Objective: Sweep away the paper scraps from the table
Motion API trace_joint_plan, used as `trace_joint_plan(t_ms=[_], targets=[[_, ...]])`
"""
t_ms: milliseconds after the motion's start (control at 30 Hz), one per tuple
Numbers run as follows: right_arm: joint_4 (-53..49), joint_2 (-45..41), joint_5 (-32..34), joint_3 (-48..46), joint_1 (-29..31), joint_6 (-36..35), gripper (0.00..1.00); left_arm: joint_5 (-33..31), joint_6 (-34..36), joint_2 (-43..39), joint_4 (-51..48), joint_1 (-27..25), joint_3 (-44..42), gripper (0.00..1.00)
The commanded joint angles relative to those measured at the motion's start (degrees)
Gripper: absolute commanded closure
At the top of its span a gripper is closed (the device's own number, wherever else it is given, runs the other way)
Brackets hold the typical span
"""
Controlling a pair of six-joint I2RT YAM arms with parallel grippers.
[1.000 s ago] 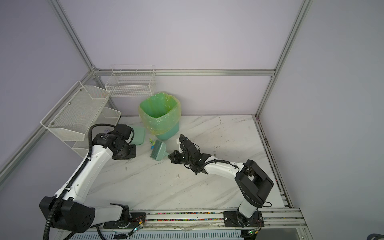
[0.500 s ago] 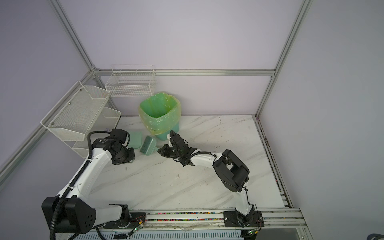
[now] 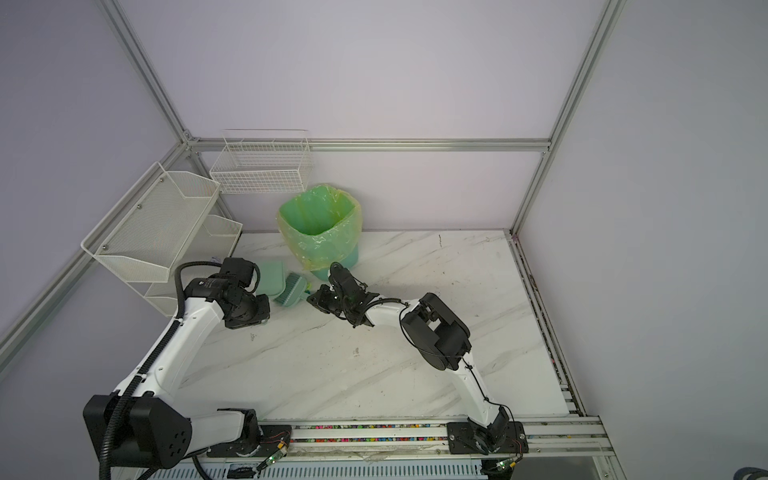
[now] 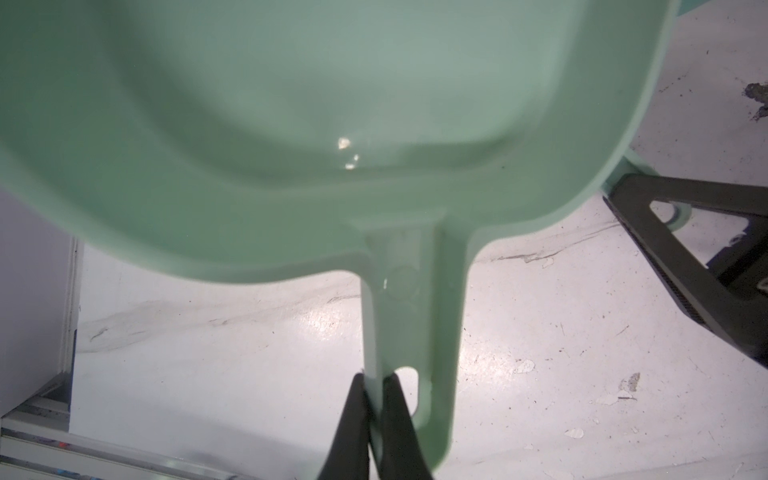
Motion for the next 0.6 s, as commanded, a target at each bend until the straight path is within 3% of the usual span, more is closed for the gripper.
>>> trace_joint_plan(t_ms=[0,567], targets=[[2.9,0.0,2.0,0.4,0.0,4.9,1.00,0.4,0.8,-1.0,1.7,0.5,-1.7,1.00],[3.6,-6.2,1.9,-12.1,-3.2,9.2,1.00,1.7,2.2,0.7,1.5,0.1,-1.5,1.00]])
